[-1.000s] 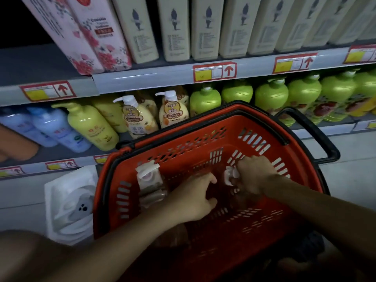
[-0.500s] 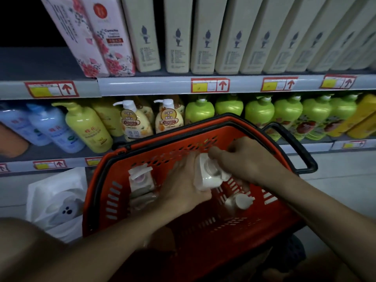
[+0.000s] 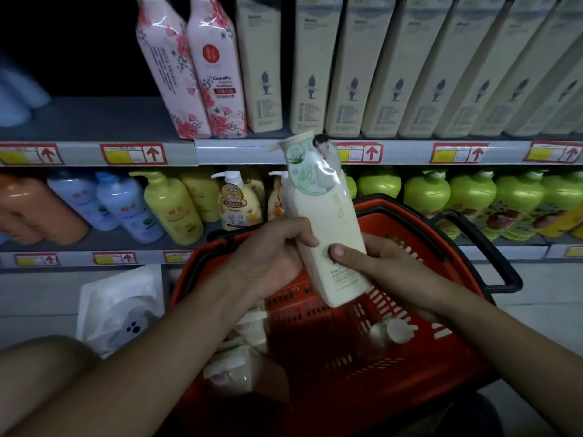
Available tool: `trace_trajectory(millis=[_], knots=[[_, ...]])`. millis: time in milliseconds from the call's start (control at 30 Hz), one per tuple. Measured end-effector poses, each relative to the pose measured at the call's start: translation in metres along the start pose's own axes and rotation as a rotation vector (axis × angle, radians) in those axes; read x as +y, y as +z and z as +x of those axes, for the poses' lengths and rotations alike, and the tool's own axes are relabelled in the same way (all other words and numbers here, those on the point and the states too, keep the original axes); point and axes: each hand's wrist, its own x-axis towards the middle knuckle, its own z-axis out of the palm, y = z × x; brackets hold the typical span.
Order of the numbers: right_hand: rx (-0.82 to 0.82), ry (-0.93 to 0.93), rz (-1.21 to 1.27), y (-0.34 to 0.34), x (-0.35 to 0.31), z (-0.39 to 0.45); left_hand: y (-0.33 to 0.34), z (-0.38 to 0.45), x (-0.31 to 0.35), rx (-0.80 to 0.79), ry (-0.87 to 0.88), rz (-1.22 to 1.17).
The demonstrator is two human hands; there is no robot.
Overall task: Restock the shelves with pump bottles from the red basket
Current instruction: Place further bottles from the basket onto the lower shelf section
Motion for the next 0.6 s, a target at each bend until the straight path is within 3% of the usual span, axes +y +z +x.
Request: trace_trajectory(millis=[167, 300, 400, 500, 600], knots=[[0.173, -0.062, 0.172, 0.01, -0.001, 0.003, 0.003, 0.001, 0.01, 0.064, 0.065, 0.014], [0.175, -0.141, 0.294, 0.024, -0.019, -0.002, 0.015, -0.02, 0.029, 0.086, 0.171, 0.194], [0.178, -0.24, 0.406, 0.042, -0.052, -0.007, 0.02, -0.051, 0.069, 0.092, 0.246, 0.458], [0.201, -0.349, 0.361, 0.063, -0.098, -0.007, 0.024, -0.082, 0.115, 0.204, 0.405, 0.641], [0.202, -0.441, 0.283, 0.086, -0.152, -0.003, 0.03, -0.112, 0.157, 0.349, 0.608, 0.625]])
